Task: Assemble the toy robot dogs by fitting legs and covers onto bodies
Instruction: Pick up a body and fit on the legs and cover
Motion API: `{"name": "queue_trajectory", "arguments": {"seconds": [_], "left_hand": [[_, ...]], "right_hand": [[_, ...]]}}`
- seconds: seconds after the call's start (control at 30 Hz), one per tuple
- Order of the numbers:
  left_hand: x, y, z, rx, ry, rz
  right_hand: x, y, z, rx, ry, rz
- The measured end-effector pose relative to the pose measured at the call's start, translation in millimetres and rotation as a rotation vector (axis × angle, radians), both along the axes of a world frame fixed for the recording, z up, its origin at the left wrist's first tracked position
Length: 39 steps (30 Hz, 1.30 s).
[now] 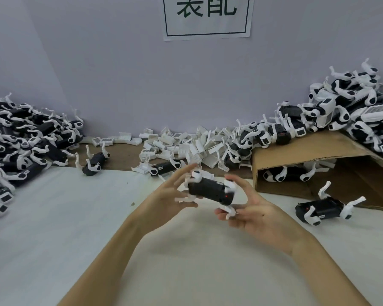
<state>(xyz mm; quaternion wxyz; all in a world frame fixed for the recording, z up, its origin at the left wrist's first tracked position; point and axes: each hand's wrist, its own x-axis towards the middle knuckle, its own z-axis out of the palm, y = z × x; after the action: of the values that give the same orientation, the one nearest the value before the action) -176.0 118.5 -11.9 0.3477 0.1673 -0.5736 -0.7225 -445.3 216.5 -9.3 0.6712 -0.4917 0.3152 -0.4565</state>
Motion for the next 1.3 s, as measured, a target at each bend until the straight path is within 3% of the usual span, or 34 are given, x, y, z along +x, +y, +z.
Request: {"name": "queue_trajectory", "arguments": {"seconds": [0.1, 0.2, 0.3, 0.43, 0.6, 0.7, 0.8, 0.87, 1.03, 1.3], "left_hand": [[-8.9, 1.9, 1.4, 0.147, 0.044, 0.159], [-22.5, 7.5, -5.8, 0.021, -0.141, 0.330], [-30.7, 14.5, -6.7, -0.055, -0.189, 0.406], [-29.8, 16.1, -5.9, -0.124, -0.214, 0.387], [-27.9, 20.6, -3.4, -0.181, -0.217, 0.399], [-23.6, 22.7, 1.0, -0.292, -0.218, 0.400], [-28.3, 28.9, 2.4, -0.489, -0.306, 0.430], [-34.0, 33.8, 3.2, -0.548, -0.326, 0.450], [-34.0, 34.8, 8.6, -0.510, -0.283, 0.505], [-40.2, 32.1, 0.7, -0.296, -0.100, 0.672]], "right_hand": [[9.0, -1.6, -1.6, 0.052, -0.032, -0.075], [24.3, -4.2, -7.4, -0.044, 0.136, -0.294], [33.8, -4.6, -8.2, -0.174, 0.274, -0.469], [26.9, -6.0, -8.3, -0.255, 0.211, -0.488], [19.1, -7.1, -9.8, -0.318, 0.265, -0.440], [20.3, -4.7, -9.8, -0.352, 0.413, -0.417], [28.6, -4.9, -17.4, -0.426, 0.651, -0.556], [32.3, -5.0, -22.1, -0.460, 0.693, -0.556], [32.5, -7.2, -26.8, -0.526, 0.722, -0.544], [39.0, -2.5, -19.6, -0.843, 0.931, -0.813]]}}
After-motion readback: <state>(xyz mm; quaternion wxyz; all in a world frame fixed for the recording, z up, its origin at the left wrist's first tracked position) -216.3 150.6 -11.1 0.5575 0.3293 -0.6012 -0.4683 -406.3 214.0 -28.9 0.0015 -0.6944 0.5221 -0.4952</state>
